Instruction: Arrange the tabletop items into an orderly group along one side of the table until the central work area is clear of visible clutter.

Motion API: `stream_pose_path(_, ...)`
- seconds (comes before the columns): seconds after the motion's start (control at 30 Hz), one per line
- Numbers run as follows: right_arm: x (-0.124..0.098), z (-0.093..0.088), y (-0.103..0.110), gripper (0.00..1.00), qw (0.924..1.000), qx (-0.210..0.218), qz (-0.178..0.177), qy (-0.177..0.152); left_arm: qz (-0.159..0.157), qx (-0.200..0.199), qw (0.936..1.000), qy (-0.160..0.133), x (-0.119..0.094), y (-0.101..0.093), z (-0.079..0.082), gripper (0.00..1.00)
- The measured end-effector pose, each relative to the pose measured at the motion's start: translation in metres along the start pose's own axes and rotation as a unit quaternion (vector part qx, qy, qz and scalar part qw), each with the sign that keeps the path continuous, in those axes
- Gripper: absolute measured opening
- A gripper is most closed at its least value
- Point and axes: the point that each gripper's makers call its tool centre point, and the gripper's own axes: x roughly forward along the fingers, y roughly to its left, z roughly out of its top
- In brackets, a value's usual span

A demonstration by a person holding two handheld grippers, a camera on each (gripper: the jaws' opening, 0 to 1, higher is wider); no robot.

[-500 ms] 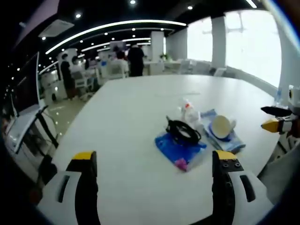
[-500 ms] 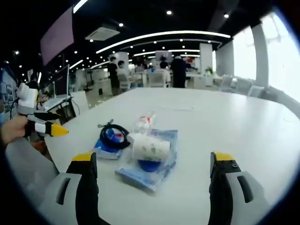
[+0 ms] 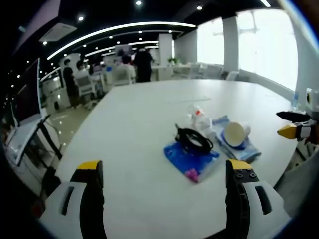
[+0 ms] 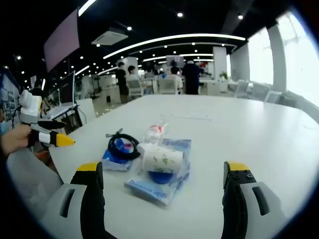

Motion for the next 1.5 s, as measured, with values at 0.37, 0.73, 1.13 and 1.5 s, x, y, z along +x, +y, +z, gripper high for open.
stream_pose_path(0.37, 0.0022, -0.0056, 0.0030, 0.99, 0.9999, 0.000, 0.006, 0.012, -0.010, -0.009, 0.9999, -0.001, 0.0006, -0.0025, 0.0005, 0.99)
stream_pose_path(0.73, 0.0021, -0.0042, -0.0032, 0.98, 0.9999, 0.008, -0.004, 0.007, -0.016, -0.005, 0.9999, 0.000, 0.0025, -0.0057, 0.0014, 0.98)
stream_pose_path(1.13, 0.0018, -0.0017, -0.0038, 0.98, 0.9999, 0.008, -0.006, 0.003, -0.014, -0.007, 0.9999, 0.002, 0.0042, -0.0014, 0.0002, 0.98)
stream_pose_path(1.5, 0.0019, 0.0007, 0.0004, 0.96, 1.0000, -0.001, 0.003, -0.002, -0.020, -0.006, 0.9998, 0.000, 0.0079, -0.0032, 0.0007, 0.98)
